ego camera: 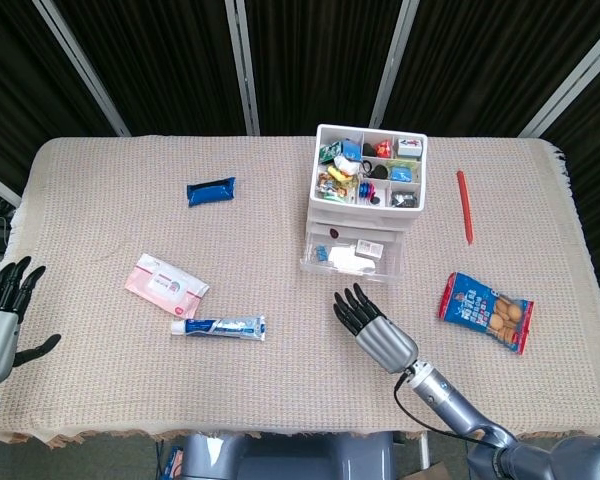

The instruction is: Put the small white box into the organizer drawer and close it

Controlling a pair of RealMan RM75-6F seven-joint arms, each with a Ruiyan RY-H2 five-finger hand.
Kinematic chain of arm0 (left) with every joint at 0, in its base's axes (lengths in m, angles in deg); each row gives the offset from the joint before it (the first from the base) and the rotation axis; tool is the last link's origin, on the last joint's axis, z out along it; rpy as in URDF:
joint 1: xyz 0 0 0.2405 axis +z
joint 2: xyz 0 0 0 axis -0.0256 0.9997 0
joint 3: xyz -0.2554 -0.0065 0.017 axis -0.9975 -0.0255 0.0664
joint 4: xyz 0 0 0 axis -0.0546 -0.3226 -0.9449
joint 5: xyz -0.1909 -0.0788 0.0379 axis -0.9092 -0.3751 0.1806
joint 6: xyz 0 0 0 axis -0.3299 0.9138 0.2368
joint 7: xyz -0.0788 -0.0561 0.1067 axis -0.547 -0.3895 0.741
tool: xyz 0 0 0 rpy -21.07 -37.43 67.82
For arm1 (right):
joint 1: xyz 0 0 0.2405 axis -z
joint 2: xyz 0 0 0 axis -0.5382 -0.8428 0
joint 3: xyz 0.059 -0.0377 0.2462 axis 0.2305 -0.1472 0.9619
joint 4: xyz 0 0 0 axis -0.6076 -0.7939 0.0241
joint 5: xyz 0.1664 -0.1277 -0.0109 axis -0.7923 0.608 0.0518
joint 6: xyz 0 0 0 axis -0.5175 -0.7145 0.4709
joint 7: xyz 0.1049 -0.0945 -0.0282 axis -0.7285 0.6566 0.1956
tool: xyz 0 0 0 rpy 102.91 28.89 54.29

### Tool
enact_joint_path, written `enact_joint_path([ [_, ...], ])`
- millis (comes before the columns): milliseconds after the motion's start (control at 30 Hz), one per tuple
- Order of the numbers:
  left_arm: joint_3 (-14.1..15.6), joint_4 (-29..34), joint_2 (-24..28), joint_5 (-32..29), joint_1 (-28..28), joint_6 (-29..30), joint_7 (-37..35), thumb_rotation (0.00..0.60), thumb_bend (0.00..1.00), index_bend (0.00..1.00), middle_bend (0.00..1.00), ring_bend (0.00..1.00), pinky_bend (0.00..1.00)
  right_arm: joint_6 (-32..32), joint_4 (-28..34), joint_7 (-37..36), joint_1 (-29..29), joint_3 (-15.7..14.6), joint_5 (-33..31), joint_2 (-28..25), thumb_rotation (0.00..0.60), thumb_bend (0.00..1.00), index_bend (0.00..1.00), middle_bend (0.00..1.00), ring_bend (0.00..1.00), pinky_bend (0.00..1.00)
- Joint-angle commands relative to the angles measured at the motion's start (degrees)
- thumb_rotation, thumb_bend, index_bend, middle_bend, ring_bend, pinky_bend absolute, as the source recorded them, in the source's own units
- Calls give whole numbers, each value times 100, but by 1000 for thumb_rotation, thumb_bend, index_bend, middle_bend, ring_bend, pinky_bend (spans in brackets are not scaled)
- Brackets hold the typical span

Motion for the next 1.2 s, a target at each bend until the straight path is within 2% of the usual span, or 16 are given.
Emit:
enact_joint_path([
  [33,-9,14,2,-29,3,-11,1,600,138,86,0,0,0,147,-185,135,-68,105,-83,131,600,241,69,0,0,0],
  [500,-43,75,9,-116,10,-33,-9,600,145,86,0,0,0,601,-796,427,-340,506,-468,378,600,241,70,0,0,0],
  [1200,-52,98,10,-136,13,-39,6,600,149,90,0,0,0,1008,-1181,556,-551,1131,-1322,617,600,240,80,0,0,0],
])
